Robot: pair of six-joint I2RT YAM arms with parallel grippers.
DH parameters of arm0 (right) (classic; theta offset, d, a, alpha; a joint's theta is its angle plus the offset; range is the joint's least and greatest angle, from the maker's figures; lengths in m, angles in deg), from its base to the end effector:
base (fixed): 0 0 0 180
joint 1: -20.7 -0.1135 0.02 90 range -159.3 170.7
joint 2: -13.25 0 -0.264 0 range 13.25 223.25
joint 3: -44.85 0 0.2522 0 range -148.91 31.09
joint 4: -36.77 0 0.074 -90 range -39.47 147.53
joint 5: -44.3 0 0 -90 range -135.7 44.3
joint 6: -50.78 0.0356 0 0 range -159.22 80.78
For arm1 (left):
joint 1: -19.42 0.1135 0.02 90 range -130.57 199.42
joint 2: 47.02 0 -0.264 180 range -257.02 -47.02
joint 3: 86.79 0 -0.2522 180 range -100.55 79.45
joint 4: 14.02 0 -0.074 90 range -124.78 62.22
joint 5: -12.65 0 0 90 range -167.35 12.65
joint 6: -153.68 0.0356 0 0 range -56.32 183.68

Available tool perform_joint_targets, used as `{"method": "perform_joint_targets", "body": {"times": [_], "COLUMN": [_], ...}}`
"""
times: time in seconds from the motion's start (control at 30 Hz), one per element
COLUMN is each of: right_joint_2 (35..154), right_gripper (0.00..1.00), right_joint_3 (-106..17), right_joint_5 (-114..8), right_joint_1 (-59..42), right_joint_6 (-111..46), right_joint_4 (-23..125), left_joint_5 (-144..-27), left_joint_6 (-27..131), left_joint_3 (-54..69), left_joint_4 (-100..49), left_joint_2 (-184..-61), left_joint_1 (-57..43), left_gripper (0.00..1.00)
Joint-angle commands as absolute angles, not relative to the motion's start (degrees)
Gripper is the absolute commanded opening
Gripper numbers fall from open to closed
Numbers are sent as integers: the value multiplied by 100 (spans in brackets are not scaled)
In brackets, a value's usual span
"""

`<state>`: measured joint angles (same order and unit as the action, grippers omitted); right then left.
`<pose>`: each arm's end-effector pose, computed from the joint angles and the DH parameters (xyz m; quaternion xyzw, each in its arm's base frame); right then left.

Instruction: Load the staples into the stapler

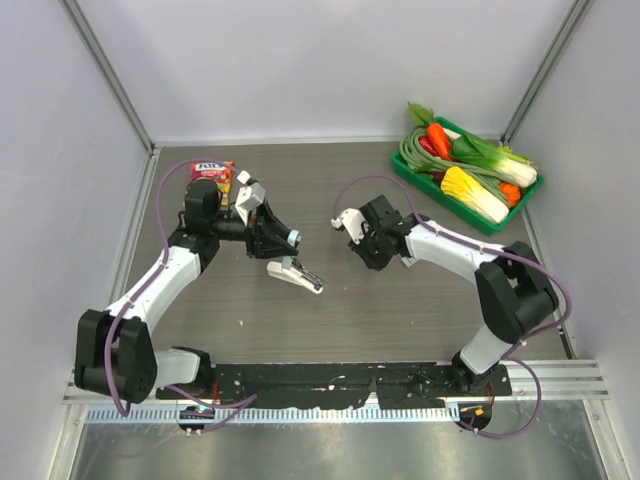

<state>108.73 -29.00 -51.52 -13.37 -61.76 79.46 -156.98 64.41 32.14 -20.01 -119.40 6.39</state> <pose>0.2689 0.1862 0.1847 -0.4716 0.8520 0.0715 0.2158 0.2495 -0.0937 0.2917 0.4509 0.5687 -0.5615 0.3974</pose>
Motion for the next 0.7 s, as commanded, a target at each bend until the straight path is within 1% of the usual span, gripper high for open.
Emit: {"method": "perform_joint_targets", "body": {"times": [0.0, 0.33, 0.67], "right_joint_2": [10115, 9385, 8691], "right_gripper": [13, 15, 15], "right_joint_3": [-3113, -3280, -3210], "right_joint_5": [-5202, -5711, -6801], "right_joint_1": [-1358, -1358, -1349], "right_joint_6": [-6128, -5812, -4591], "right_joint_4": [7857, 7682, 6611], "left_joint_5": [-15865, -15742, -15460], "left_joint_6": [6553, 6763, 6825], "left_joint_3": [2804, 2575, 2426], "left_joint_4": [-2040, -2154, -2154], "left_joint_2": [-12111, -12480, -12876], "left_joint_1": [624, 440, 211], "left_gripper": [0, 0, 0]}}
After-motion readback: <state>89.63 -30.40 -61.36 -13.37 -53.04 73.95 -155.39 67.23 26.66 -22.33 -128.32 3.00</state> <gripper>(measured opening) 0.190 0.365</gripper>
